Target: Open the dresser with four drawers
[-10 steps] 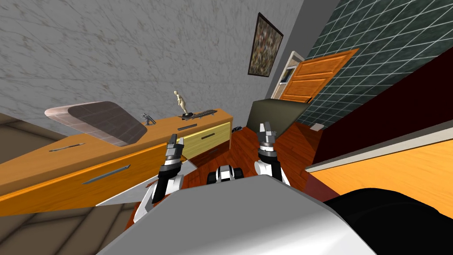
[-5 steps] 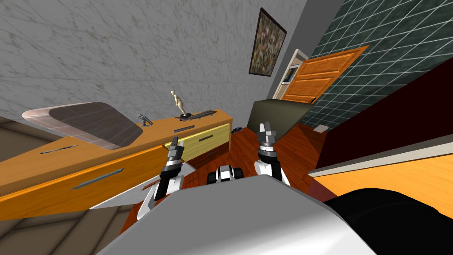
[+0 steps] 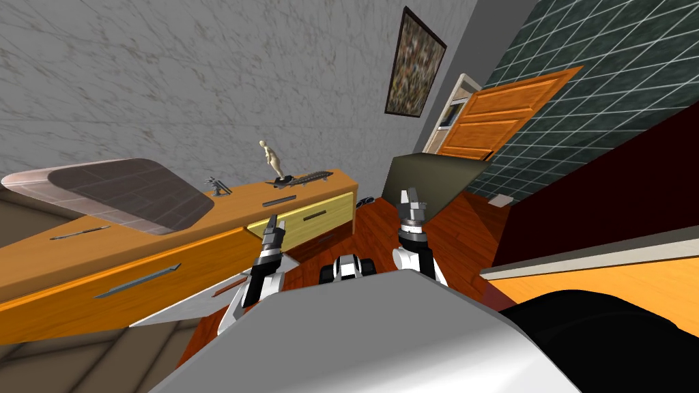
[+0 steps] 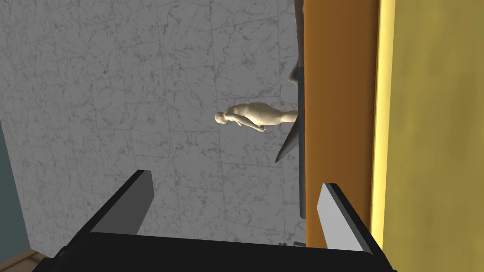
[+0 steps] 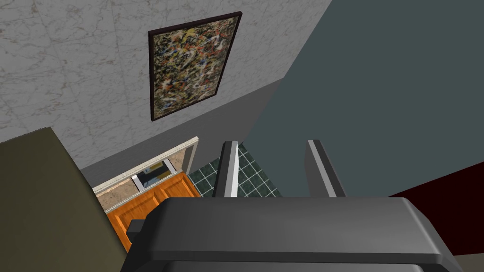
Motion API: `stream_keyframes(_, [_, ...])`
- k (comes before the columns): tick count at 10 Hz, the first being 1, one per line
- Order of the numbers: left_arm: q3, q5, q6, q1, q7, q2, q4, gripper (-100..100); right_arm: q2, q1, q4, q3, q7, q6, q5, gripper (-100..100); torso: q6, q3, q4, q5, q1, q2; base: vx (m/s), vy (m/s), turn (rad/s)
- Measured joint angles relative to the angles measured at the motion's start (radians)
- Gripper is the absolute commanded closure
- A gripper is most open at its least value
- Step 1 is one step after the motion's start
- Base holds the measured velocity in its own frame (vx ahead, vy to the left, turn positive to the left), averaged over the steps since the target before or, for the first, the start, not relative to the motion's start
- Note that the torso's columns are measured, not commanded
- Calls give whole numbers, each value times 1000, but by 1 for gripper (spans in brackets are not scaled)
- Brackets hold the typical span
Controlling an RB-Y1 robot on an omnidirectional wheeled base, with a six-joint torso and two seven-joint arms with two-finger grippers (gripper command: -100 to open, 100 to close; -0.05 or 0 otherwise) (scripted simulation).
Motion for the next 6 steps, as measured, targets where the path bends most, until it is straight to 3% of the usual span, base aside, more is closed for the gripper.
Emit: stream_keyframes(6, [19, 17, -21, -31, -6, -1, 147, -100, 0, 0, 0, 0, 0, 0, 0, 0, 0, 0, 0, 0, -1, 0, 67, -68, 36])
